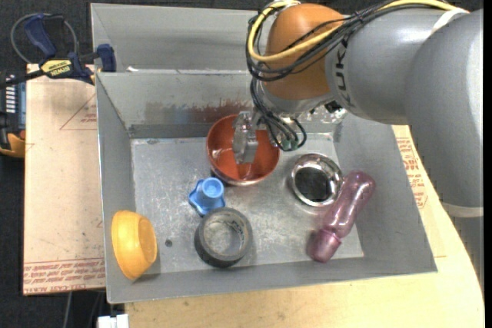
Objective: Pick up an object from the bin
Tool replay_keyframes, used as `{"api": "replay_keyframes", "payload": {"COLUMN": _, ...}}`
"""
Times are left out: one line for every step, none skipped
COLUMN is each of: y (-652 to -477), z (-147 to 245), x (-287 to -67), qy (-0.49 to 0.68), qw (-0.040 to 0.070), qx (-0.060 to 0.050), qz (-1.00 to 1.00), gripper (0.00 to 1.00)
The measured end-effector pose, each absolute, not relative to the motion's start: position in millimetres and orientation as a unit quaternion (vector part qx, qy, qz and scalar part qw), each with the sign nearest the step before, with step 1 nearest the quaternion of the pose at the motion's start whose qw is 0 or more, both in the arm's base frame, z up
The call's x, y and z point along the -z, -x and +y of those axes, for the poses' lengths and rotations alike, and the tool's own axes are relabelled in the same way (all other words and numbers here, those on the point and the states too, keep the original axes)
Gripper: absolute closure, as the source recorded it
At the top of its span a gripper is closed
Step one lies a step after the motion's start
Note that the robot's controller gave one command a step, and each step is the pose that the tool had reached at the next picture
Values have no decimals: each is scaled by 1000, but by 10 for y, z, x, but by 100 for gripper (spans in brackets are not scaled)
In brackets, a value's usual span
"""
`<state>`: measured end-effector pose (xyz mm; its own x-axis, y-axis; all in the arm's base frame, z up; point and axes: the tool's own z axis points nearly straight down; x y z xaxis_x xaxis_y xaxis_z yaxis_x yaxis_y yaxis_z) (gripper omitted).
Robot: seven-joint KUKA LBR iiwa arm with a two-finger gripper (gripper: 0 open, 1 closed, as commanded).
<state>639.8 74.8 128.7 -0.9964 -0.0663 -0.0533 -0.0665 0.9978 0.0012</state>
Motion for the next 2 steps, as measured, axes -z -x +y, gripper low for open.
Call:
{"api": "replay_keyframes", "payload": {"y": -6565, "z": 576, "x": -984, "qy": -69, "qw": 28, "qx": -5, "qz": 997, "gripper": 0}}
{"api": "replay_keyframes", "payload": {"y": -6564, "z": 579, "x": -987, "qy": -68, "qw": 28, "qx": -5, "qz": 997, "gripper": 0}}
